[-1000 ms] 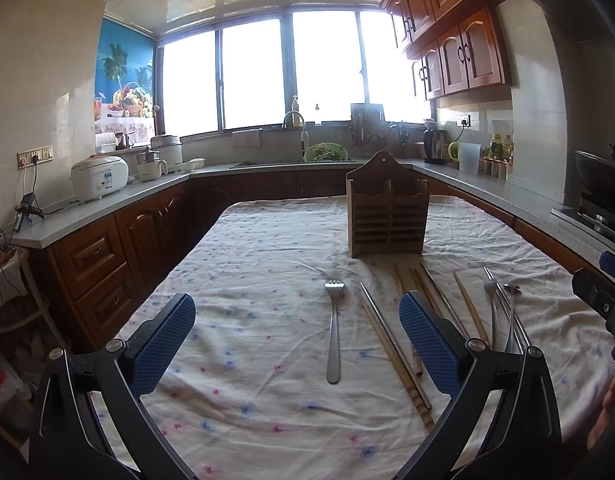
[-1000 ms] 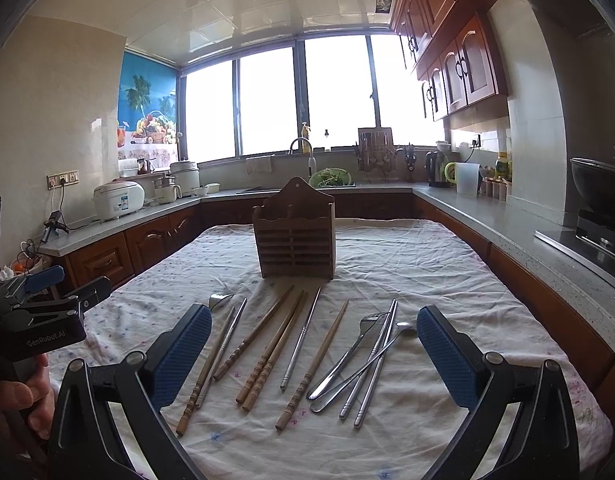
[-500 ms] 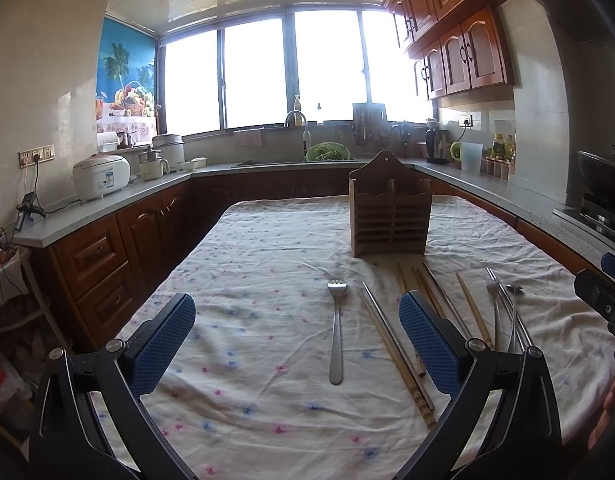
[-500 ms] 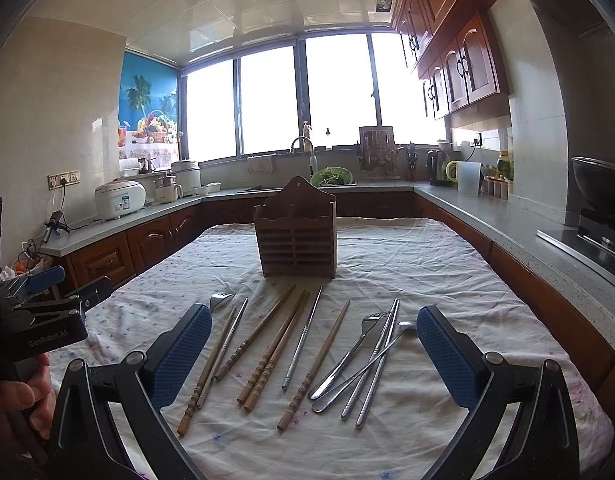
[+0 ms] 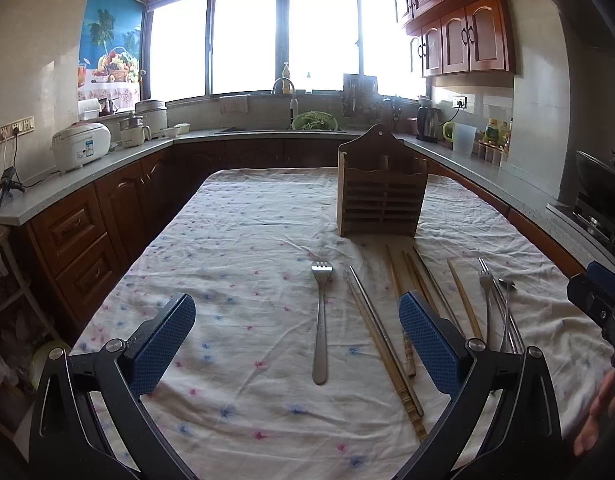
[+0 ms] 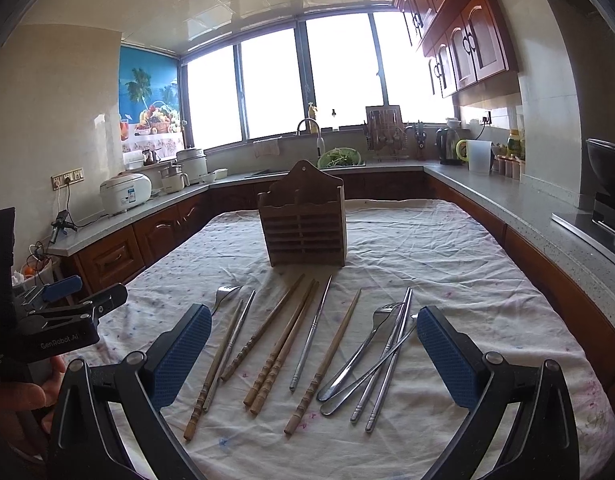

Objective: Organize utensils

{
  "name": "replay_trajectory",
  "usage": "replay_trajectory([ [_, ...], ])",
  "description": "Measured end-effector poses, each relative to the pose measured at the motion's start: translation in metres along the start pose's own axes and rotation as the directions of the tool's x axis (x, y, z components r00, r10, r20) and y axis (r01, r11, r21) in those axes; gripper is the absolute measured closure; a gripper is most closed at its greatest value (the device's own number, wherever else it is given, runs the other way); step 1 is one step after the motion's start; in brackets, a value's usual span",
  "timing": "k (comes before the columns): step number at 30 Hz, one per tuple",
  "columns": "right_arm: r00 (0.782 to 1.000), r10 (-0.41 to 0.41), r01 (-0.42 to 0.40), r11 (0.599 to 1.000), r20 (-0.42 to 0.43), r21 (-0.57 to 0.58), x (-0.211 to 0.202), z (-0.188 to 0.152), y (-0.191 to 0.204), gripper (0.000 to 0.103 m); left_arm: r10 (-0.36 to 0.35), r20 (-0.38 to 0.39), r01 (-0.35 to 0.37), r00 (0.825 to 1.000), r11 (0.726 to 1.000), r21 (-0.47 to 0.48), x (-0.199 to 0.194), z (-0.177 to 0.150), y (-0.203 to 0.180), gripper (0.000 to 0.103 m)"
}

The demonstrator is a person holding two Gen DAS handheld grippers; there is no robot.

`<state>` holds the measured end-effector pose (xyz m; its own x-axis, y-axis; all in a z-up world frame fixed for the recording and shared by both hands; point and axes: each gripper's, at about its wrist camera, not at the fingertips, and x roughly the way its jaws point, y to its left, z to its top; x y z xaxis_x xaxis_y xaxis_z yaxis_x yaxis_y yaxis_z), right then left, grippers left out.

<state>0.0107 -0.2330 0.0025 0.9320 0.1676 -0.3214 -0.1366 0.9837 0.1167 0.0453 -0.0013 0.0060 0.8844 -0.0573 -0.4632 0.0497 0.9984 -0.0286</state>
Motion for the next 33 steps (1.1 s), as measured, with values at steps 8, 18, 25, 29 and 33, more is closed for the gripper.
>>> replay_trajectory([
  [8, 0.996, 0.022, -0.016, 0.998, -0.090, 0.058, 0.035, 0.013, -0.015, 0.001, -0.086, -0.140, 0.089, 0.986, 0.996, 0.013, 0.048, 0.025, -0.017, 0.000],
  [18, 0.959, 0.050, 0.003, 0.982, -0.278, 0.186, 0.106, 0.029, -0.047, 0.051, -0.193, -0.303, 0.217, 0.933, 0.975, 0.048, 0.117, 0.050, -0.053, 0.026],
  [25, 0.917, 0.071, 0.021, 0.974, -0.392, 0.227, 0.161, 0.033, -0.059, 0.074, -0.247, -0.428, 0.290, 0.870, 0.956, 0.039, 0.173, 0.060, -0.075, 0.049],
  [29, 0.896, 0.063, 0.043, 0.973, -0.440, 0.227, 0.187, 0.029, -0.063, 0.078, -0.268, -0.476, 0.322, 0.838, 0.946, 0.034, 0.200, 0.063, -0.086, 0.052],
  [33, 0.869, 0.063, 0.061, 0.971, -0.491, 0.233, 0.207, 0.022, -0.068, 0.079, -0.269, -0.519, 0.343, 0.812, 0.938, 0.050, 0.224, 0.063, -0.100, 0.059],
])
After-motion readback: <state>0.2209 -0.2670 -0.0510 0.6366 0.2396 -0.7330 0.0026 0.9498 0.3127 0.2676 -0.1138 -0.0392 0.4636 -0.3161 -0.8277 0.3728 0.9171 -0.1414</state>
